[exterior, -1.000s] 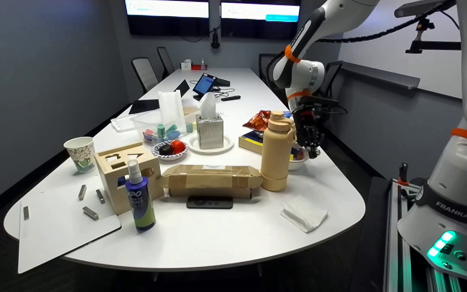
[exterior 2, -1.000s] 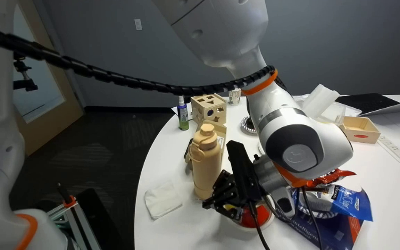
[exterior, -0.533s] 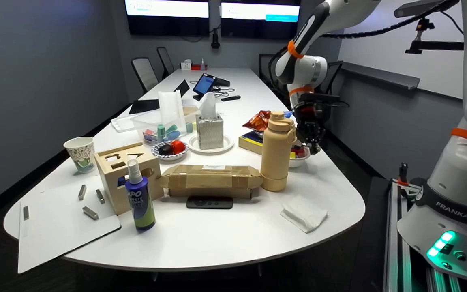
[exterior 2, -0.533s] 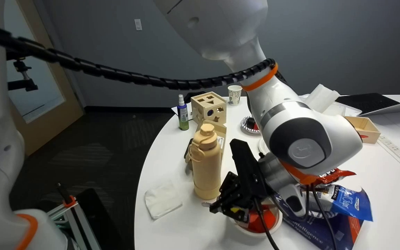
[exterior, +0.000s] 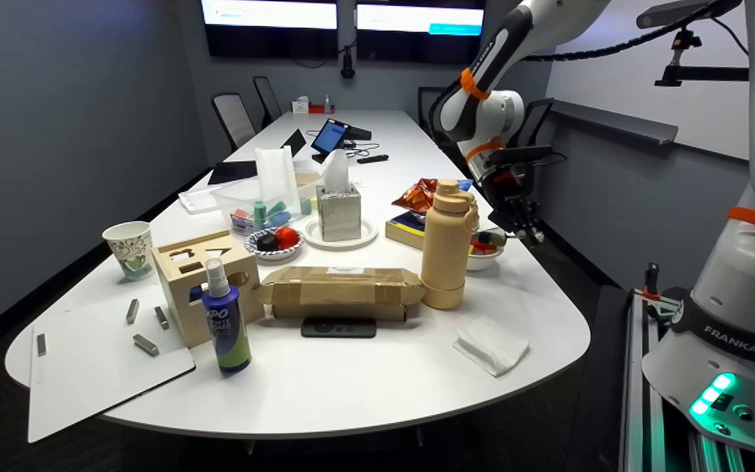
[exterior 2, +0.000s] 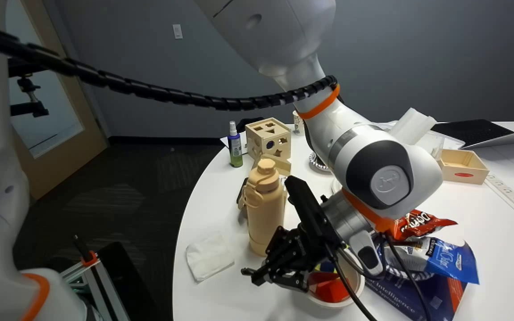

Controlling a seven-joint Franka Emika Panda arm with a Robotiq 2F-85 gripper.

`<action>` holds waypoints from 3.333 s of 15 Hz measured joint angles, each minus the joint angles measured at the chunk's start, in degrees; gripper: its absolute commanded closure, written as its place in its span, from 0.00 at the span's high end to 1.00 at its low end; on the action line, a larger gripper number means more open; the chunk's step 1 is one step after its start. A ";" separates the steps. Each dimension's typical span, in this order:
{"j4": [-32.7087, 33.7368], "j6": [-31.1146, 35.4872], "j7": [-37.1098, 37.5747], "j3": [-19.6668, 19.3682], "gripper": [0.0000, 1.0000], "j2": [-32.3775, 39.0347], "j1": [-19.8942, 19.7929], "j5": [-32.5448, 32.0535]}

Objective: Use the cake spatula to stir the blocks in the bowl.

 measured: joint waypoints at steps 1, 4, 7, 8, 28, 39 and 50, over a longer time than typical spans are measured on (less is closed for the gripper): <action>0.00 -1.00 -0.69 0.39 0.01 0.19 0.10 -0.16; 0.00 -1.94 -3.02 1.60 0.01 0.87 0.27 -0.08; 0.00 -1.92 -4.42 2.06 0.01 1.34 0.27 0.56; 0.00 -1.89 -4.76 2.06 0.01 1.38 0.22 1.02; -0.54 -0.59 4.37 0.86 0.01 0.00 2.58 -5.30; -0.50 1.07 -1.46 2.39 0.01 0.67 2.53 -3.56; -0.50 4.28 11.74 0.64 0.01 0.48 4.15 -8.22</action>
